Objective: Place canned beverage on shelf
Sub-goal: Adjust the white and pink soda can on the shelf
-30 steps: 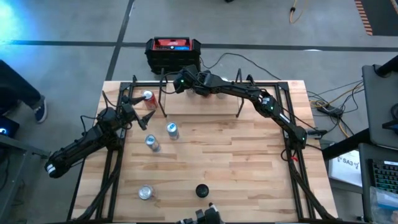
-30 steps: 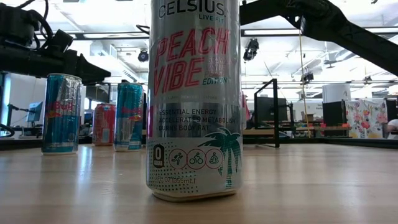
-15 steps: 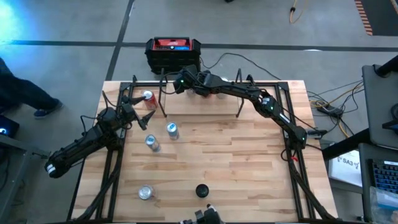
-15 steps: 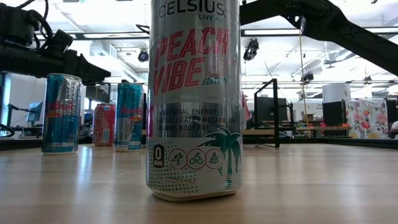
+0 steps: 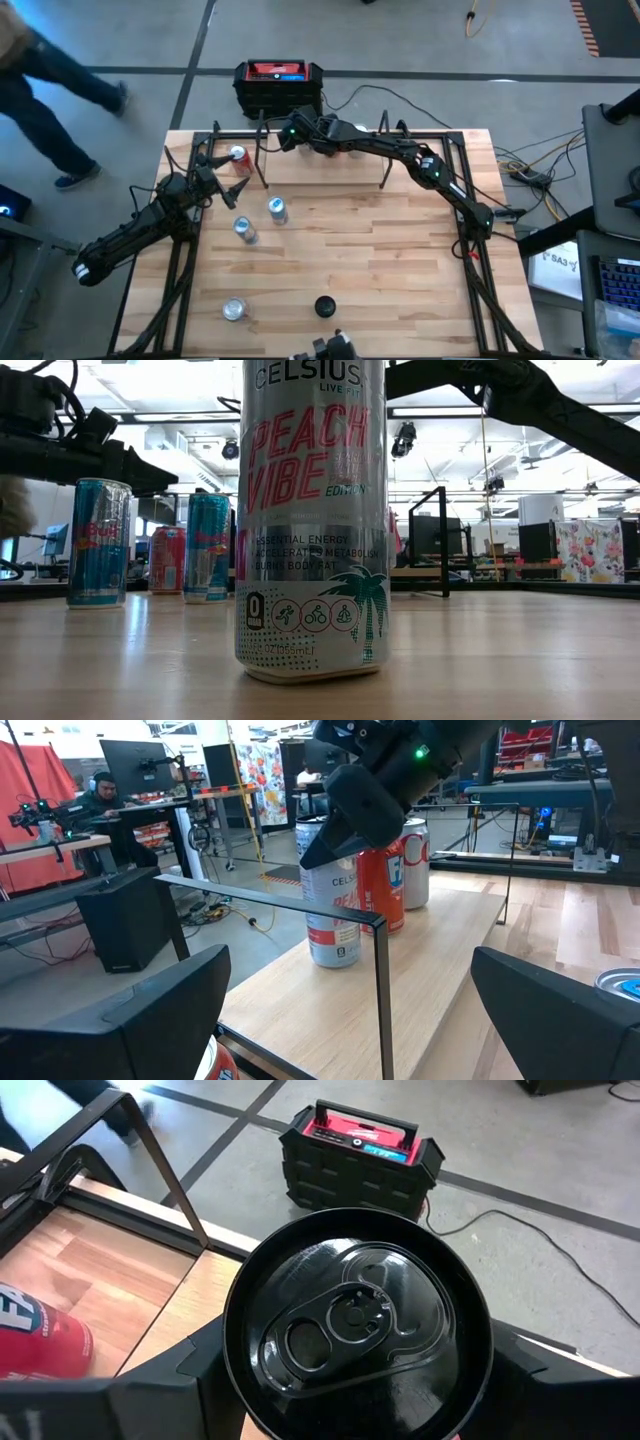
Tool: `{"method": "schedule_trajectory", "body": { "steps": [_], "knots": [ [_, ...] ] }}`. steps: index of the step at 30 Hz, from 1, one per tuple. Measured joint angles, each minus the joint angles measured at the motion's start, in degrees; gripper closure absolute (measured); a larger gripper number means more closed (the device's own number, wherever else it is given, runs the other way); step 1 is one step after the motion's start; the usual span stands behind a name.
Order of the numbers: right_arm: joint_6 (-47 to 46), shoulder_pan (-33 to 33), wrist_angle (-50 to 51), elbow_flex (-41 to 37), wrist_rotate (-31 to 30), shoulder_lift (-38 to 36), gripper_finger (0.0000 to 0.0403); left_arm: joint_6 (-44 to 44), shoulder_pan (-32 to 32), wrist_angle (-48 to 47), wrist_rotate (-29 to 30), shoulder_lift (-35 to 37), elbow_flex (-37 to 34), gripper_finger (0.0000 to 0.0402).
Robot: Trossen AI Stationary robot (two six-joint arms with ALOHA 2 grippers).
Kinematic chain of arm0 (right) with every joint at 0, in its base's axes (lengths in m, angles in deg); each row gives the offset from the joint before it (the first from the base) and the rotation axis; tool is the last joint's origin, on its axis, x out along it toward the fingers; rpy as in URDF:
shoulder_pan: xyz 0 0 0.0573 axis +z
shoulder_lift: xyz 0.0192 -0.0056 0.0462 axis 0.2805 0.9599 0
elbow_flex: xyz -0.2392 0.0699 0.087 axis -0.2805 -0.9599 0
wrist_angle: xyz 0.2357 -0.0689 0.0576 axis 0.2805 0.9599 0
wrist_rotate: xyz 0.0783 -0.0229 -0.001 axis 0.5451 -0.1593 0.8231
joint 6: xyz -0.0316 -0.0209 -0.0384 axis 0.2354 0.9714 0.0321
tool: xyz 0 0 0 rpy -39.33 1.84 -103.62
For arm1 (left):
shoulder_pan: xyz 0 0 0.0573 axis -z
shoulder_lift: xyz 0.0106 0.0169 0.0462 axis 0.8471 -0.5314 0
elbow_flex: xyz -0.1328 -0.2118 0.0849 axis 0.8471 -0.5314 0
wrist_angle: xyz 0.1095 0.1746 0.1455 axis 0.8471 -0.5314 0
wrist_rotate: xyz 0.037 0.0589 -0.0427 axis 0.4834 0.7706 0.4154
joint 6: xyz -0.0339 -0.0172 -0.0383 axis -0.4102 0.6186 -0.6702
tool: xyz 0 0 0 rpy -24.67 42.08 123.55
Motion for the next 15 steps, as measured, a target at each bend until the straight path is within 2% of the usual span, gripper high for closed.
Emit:
{"method": "schedule_trajectory", "body": {
  "steps": [15],
  "knots": [
    [-1.0, 0.0, -0.9, 0.0, 0.0, 0.0, 0.0163, 0.0, 0.0, 0.0, 0.0, 0.0, 0.0, 0.0003]
  ]
}}
